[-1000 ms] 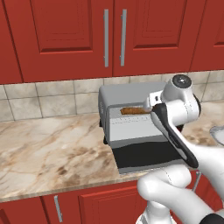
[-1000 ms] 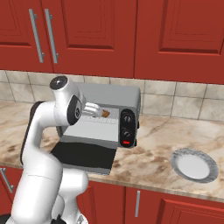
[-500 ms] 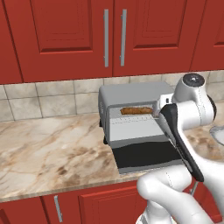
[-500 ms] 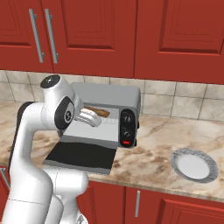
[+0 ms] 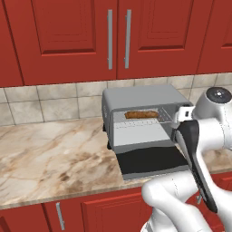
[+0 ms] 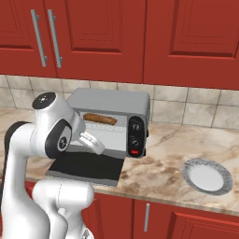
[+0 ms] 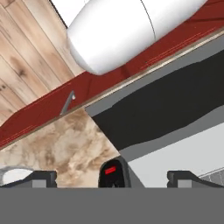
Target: Pull the toaster oven rack outwards. Pick up the baguette from the plate and place it on the toaster oven rack. Close the toaster oven door fully and set the temperature to the lowest setting.
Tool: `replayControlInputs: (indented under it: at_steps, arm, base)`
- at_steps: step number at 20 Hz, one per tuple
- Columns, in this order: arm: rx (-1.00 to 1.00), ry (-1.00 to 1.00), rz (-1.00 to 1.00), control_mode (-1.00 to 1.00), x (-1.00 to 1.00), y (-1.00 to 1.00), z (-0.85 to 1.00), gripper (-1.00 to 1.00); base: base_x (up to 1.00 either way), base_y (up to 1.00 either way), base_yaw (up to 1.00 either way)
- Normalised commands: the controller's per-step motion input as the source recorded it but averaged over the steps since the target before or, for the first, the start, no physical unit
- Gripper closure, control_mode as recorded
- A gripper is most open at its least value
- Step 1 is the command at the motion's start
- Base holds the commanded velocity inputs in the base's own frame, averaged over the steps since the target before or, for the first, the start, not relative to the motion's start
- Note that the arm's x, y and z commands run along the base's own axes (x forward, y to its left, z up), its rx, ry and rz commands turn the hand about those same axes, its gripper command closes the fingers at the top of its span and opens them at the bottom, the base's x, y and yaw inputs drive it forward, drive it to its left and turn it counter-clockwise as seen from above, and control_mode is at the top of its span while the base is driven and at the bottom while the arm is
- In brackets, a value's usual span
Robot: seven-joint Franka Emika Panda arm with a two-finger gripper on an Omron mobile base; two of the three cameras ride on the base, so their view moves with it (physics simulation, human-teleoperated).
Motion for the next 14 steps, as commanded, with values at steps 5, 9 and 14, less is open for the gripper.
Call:
replayControlInputs:
  at_steps: [5,9,14]
  arm:
    - [0.04,0.0,-0.08,-1.0,-0.47,-0.08,0.0,-1.0]
    - [0.01,0.0,-0.05,-1.0,-0.35,0.0,0.0,-1.0]
    - [0.0,0.0,-0.06,-1.0,-0.26,0.0,-0.02,-1.0]
  base:
    - [0.0,0.0,0.0]
    - [0.0,0.0,0.0]
    - [0.0,0.0,0.0]
